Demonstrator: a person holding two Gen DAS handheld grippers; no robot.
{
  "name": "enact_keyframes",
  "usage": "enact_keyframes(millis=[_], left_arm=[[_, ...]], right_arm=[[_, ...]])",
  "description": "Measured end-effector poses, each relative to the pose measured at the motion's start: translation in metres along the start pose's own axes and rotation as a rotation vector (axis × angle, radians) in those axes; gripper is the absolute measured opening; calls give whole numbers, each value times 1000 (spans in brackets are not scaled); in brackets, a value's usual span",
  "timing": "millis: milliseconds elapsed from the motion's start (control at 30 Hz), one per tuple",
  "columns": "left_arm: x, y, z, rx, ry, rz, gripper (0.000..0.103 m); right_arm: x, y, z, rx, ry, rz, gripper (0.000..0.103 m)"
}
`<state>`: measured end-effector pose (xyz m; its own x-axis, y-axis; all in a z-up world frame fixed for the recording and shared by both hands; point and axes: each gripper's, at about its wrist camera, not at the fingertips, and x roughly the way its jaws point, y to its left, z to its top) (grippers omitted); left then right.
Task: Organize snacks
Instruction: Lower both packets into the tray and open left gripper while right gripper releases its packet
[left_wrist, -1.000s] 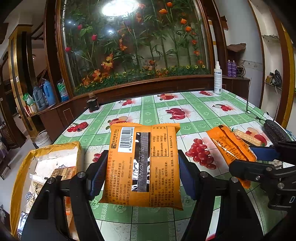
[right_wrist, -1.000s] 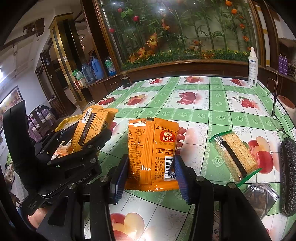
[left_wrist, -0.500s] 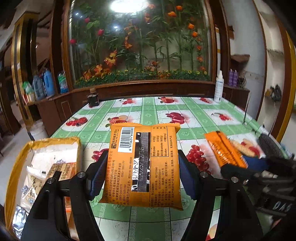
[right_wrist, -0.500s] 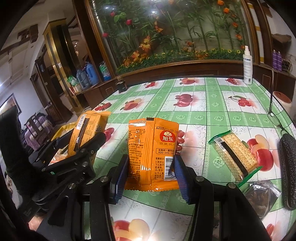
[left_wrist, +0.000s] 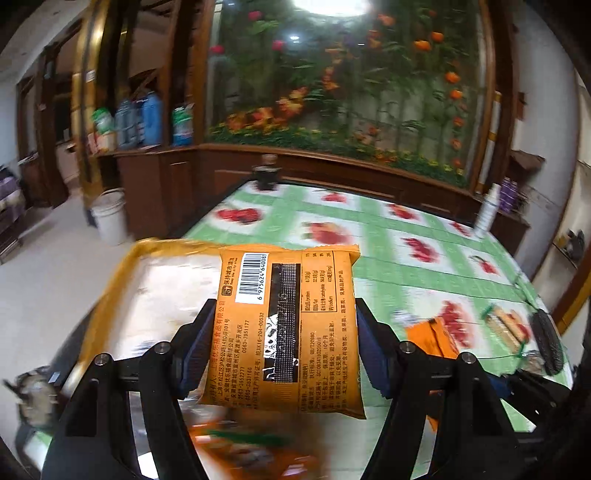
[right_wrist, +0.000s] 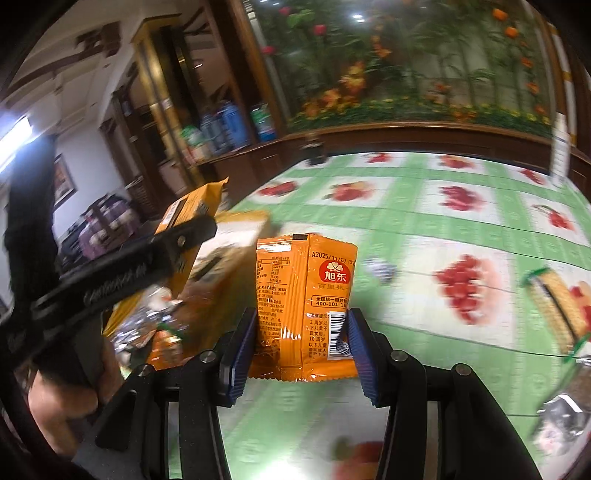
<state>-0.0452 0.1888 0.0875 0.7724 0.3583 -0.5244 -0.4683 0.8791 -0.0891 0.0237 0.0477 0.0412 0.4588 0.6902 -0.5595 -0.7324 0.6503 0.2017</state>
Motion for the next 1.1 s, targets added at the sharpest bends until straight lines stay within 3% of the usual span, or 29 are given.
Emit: enact_keyframes(millis=[167,467,733,1100], left_arm=[[8,51,-10,-67,52,73,70],[22,86,-29,-139,117,140,70],[29,94,-36,-165,149,124,70],[29,96,-34,-173,162,119,71]], right_arm=[[16,51,-8,-78,36,78,49],[42,109,-21,-163,99,155,49],[66,123,-26,-187,149,147,49],[65,127,-29,-204,164,159,56]])
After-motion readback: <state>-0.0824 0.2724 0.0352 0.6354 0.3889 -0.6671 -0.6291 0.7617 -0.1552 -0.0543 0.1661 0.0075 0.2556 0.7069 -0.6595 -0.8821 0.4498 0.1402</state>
